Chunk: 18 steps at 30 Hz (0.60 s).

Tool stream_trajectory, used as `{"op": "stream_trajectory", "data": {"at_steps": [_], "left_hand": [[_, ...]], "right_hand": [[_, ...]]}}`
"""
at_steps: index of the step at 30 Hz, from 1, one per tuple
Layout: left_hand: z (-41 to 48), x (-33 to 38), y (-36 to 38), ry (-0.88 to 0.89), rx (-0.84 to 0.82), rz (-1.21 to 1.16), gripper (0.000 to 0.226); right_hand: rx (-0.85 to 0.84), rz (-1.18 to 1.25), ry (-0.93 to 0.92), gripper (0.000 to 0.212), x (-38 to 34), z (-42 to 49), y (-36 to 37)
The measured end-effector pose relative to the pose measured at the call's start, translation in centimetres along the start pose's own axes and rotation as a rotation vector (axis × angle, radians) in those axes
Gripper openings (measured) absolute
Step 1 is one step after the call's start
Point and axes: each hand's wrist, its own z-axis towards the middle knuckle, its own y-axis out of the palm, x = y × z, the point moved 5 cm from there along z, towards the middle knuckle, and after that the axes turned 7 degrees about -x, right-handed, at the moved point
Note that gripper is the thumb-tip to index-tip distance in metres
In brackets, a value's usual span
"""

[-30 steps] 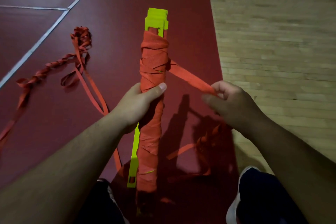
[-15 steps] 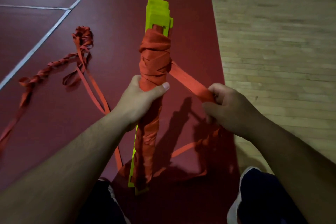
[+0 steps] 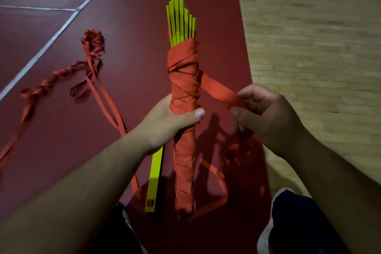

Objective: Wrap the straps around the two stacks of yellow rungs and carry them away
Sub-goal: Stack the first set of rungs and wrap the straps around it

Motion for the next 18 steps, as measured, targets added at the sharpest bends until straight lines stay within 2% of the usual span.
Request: {"op": "stream_trajectory", "data": {"at_steps": [2, 6, 8, 11, 14, 16, 18], "left_hand": [[0.1, 0.1, 0.0, -0.02, 0.037, -0.029, 0.069], [0.4, -0.8, -0.2, -0.14, 0.067, -0.163, 0.071], [0.4, -1.2, -0.3, -0.173, 0.028, -0.238, 0.068], [0.2, -0.3, -0.6, -0.099, -0.008, -0.075, 0.056], [0.1, 0.3, -1.1, -0.044, 0.071, 0.035, 0.041], [0.2, 0.1, -1.2, -0.04, 0.134, -0.008, 0.03], [0.2, 0.2, -1.4, -0.027, 0.191, -0.081, 0.029]], "right_hand": [[-0.009, 0.008, -0.011, 0.019, 0.0, 0.0, 0.2], [0.049, -0.043, 0.013, 0.025, 0.4, 0.1, 0.0], [0.124, -0.132, 0.02, 0.026, 0.5, 0.1, -0.5], [0.151, -0.242, -0.009, 0.028, 0.3, 0.1, -0.6], [0.091, -0.297, -0.038, 0.028, -0.1, -0.1, 0.0], [0.045, -0.296, -0.02, 0.022, 0.2, -0.2, 0.4], [0.016, -0.283, 0.009, 0.015, 0.5, -0.3, 0.6]]}}
